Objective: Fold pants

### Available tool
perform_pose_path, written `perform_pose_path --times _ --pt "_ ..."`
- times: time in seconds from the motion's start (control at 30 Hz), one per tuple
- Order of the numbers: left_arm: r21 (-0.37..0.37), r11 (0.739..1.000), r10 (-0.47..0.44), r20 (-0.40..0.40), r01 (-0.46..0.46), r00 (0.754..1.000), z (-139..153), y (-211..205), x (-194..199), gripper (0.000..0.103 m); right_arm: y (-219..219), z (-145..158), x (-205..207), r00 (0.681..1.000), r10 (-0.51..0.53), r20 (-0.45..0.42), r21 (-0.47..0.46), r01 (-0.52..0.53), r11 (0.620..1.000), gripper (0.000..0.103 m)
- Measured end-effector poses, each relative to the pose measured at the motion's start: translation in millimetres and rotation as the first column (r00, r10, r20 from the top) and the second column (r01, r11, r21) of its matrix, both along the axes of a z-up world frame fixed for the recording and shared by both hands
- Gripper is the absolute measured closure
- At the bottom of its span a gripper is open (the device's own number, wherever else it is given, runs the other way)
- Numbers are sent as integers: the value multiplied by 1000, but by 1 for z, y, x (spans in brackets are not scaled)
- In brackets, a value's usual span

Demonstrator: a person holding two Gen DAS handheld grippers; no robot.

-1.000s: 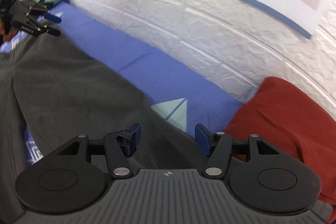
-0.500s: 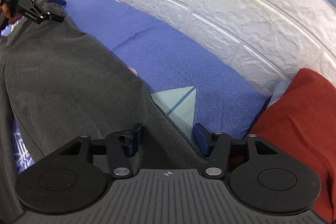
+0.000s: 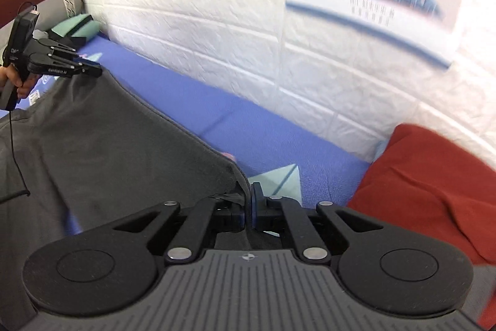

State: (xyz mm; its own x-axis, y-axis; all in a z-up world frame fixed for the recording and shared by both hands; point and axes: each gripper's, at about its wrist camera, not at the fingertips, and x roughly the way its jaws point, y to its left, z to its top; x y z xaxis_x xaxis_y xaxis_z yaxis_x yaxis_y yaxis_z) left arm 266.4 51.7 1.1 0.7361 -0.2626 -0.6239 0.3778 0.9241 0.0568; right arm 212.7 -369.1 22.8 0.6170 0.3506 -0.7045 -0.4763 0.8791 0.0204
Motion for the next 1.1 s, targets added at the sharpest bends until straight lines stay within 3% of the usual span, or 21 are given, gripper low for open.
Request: perform_pose_path --times 0.27,0.43,0.53,0.63,0.83,0.87,0.9,0.93,0.97,1.0,1.03,1.07,1.1 --pt "-99 995 7 147 8 989 52 19 -111 84 10 33 -108 994 -25 105 35 21 999 101" --pt "-155 988 28 185 1 982 52 34 -192 90 26 33 -183 993 -18 120 37 13 999 101" --pt "-181 983 53 145 -26 988 32 42 -236 103 41 21 -223 994 11 107 -14 -10 1000 101" --pt "-206 973 126 86 -106 988 6 56 -275 103 54 1 -258 998 0 62 -17 1 1000 101" --pt "-291 904 296 -100 -312 950 -53 86 -302 103 78 -62 -279 999 -43 -14 -102 41 994 97" --pt "-309 887 322 -116 -342 940 -56 89 -303 100 80 -66 -278 998 -55 -18 -110 53 993 87" --pt "-331 873 339 -121 -359 933 -56 93 -304 85 82 -67 -282 998 -69 -1 -105 68 992 85" --pt "-348 864 344 -117 -362 932 -54 95 -303 79 81 -64 -282 997 -82 10 -96 83 992 75" --pt "-354 860 351 -110 -367 930 -51 96 -302 65 80 -60 -284 995 -100 22 -84 102 991 67" --pt "-356 857 361 -99 -372 927 -47 97 -299 44 77 -56 -286 993 -115 35 -69 117 991 63" --pt "-358 853 374 -89 -380 923 -44 98 -296 31 74 -52 -287 991 -127 45 -54 129 990 58" --pt "-360 847 386 -87 -391 918 -42 99 -291 9 72 -49 -289 989 -142 50 -38 144 989 54" --pt "-362 839 398 -99 -405 912 -42 101 -284 3 68 -46 -291 986 -160 56 -22 161 987 51"
